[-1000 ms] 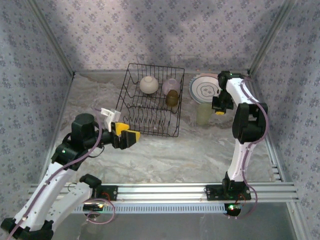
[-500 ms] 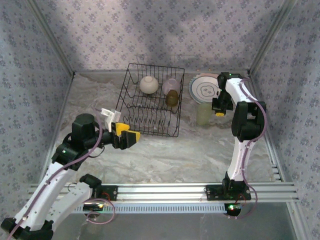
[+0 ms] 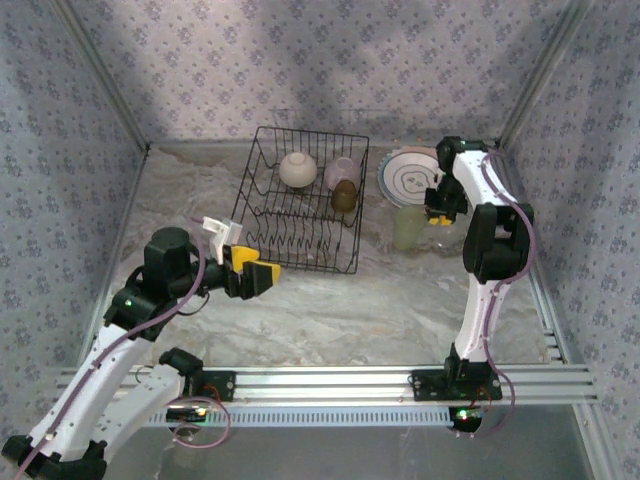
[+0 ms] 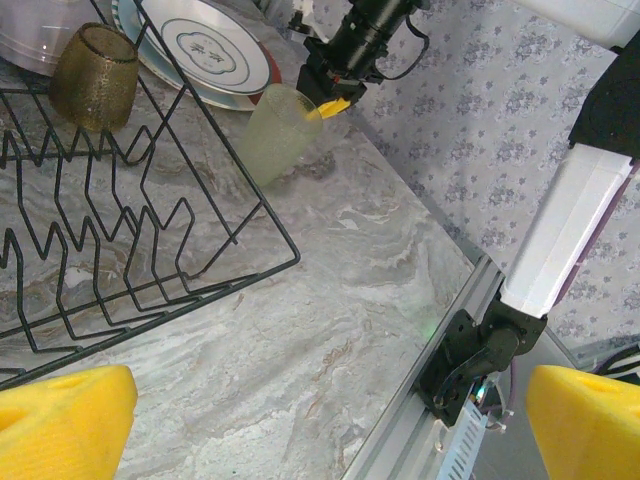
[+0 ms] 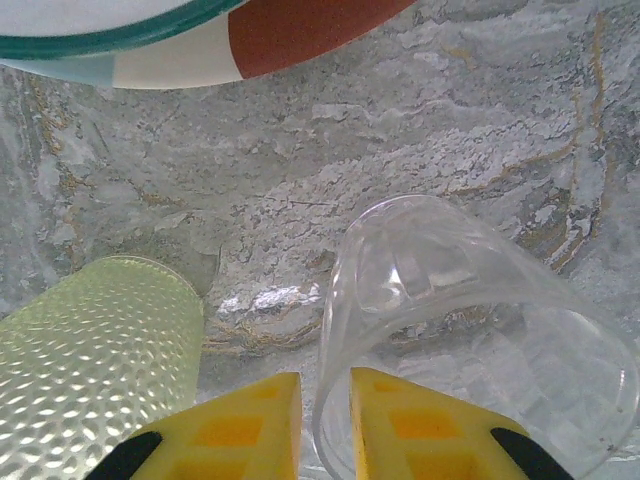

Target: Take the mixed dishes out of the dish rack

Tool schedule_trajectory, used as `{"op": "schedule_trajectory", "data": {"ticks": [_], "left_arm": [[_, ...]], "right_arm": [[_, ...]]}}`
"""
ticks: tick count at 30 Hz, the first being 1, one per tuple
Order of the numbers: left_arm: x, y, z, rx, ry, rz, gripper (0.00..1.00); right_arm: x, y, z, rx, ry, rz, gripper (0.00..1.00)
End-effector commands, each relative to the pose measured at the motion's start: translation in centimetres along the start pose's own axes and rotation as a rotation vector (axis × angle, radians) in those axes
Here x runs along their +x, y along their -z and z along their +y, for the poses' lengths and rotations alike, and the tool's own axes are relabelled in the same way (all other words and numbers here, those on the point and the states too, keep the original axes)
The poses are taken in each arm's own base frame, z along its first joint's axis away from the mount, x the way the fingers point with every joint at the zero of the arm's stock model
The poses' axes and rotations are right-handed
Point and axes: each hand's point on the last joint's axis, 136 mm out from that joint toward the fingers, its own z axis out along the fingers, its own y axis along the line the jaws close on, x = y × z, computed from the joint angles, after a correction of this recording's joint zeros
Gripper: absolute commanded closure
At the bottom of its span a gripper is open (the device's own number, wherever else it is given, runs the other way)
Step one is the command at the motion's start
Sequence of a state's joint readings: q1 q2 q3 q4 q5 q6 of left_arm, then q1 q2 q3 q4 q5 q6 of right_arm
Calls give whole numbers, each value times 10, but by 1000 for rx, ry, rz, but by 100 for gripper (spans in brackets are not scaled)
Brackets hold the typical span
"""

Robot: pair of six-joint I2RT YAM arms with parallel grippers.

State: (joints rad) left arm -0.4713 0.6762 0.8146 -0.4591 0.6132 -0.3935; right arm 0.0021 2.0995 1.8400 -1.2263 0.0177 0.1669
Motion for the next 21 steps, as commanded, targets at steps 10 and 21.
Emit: {"op": "schedule_trajectory", "data": {"ticks": [10, 21], "left_arm": [[-5, 0, 0, 2, -9, -12, 1], [-5, -9, 11, -38, 35, 22, 1]], "right_arm": [[-7, 121, -9, -4, -28, -288, 79], [33, 220, 23, -81, 56, -599, 68]]}}
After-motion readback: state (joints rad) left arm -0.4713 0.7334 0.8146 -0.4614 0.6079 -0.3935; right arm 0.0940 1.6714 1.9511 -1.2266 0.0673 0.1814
